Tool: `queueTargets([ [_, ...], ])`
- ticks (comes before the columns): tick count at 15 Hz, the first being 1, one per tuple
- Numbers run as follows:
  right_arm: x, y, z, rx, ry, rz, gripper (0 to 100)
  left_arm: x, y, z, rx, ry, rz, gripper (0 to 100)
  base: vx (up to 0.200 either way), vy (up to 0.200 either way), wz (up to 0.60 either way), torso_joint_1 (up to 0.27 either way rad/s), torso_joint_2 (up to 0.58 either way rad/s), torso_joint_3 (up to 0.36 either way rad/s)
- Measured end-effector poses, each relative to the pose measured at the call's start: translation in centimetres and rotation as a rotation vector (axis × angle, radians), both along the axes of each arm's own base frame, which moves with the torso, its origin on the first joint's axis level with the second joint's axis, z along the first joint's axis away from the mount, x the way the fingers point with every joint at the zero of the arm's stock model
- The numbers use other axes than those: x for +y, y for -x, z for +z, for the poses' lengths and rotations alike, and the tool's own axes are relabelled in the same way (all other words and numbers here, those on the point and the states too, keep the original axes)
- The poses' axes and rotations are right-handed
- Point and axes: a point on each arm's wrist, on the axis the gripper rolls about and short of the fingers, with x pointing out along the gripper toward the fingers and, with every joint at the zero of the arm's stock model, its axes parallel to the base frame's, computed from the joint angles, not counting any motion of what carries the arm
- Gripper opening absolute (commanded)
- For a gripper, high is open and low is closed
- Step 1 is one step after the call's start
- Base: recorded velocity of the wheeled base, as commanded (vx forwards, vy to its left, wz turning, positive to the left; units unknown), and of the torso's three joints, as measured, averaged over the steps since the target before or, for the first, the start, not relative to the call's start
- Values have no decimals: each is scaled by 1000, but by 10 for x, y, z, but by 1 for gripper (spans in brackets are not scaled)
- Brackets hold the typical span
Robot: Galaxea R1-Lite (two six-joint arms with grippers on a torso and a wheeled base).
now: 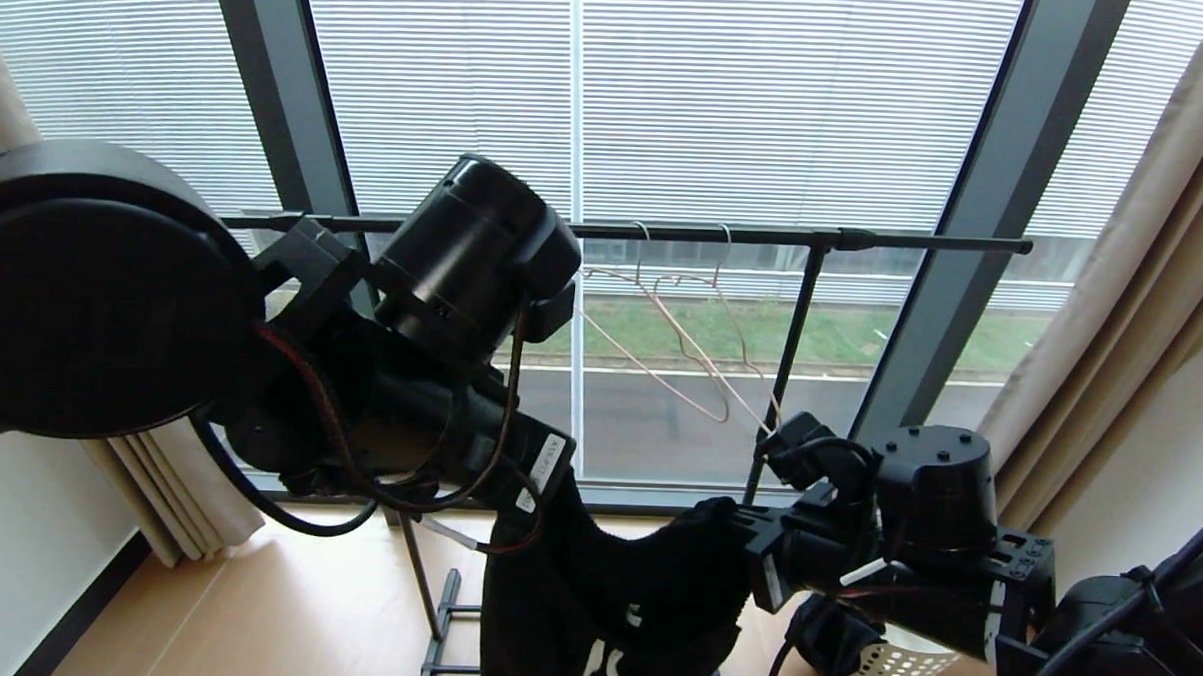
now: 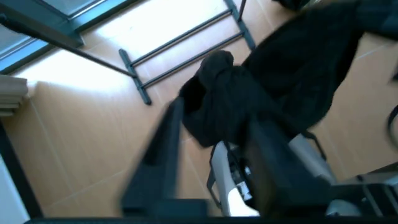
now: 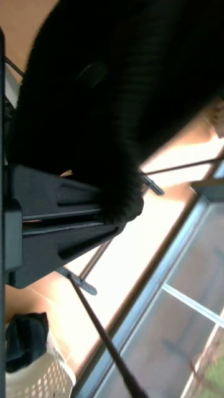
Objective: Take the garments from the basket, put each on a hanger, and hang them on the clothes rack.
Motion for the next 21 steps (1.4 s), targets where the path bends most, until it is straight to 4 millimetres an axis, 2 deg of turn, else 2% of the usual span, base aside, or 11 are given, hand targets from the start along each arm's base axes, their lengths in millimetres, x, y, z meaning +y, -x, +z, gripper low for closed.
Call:
queueTargets([
  [5,-25,-12,26,-77,-42,-92,0,21,17,-12,105,13,-83,100,0,0,0,0,0,0],
  [10,-36,-6,45,-156,-16,-129,0,29,11,-16,116,118,-111,100,0,0,0,0,0,0],
  [14,-61,-9,44,-246,159,-157,0,28,5,-25,119,99,-89,100,0,0,0,0,0,0],
  [16,-71,-6,44,-263,209,-165,0,27,4,-28,125,94,-86,100,0,-200,0,0,0,5],
  [21,-76,-2,42,-272,254,-173,0,26,1,-30,131,89,-80,100,0,-200,0,2,3,3],
])
